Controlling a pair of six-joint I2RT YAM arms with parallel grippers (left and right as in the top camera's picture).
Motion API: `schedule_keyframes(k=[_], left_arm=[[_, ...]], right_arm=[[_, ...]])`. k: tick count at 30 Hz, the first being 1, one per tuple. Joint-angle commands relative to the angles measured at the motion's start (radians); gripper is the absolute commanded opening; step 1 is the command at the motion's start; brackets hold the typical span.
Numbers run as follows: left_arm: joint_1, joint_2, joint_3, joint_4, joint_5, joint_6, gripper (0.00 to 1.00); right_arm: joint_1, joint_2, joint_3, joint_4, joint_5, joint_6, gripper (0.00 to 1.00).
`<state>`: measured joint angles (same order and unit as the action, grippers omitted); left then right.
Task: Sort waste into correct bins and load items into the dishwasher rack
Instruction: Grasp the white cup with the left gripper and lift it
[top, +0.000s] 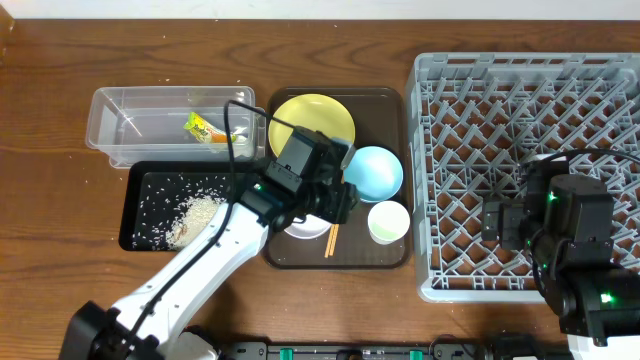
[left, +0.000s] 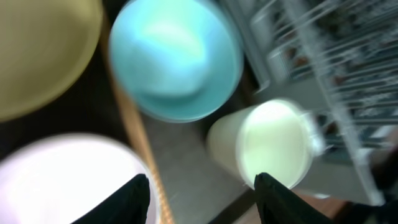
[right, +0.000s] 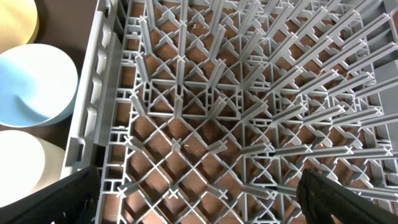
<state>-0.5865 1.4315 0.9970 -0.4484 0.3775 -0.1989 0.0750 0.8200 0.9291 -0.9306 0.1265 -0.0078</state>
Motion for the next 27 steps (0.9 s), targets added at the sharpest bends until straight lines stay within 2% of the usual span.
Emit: schedule_keyframes(k=[1,7,10,13,14,19,27], left_arm=[[-0.036,0.003,0.016,0.021,0.022,0.002,0.57],[-0.103,0.102,0.015,0.056,0.021,0.002,0.57],[-0.129,0.164,0.015,0.063,0.022,-0.006,0.51],[-0.151,0.219,0.015,0.066,0.022,-0.034,0.39],[-0.155,0.233,0.015,0.066,0.022,-0.036,0.32],[-0.166,0.269,0.015,0.053,0.022,-0.043,0.08],[-0.095,0.166,0.015,0.006,0.022,-0.051,0.06]], right_arm=[[-0.008,-0.002,0.018,-0.002,-0.004,0.003,0.99],[-0.008,-0.002,0.018,-0.002,-0.004,0.003,0.99],[-0.008,-0.002,0.018,-0.003,-0.004,0.003,0.99],[-0.008,-0.002,0.018,-0.005,-0.004,0.003,0.99],[-0.008,-0.002,0.018,-0.005,-0.004,0.003,0.99],[-0.008,-0.002,0.018,-0.005,-0.004,0.003,0.99],[-0.008,-0.002,0.018,-0.005,-0.003,0.003,0.99]])
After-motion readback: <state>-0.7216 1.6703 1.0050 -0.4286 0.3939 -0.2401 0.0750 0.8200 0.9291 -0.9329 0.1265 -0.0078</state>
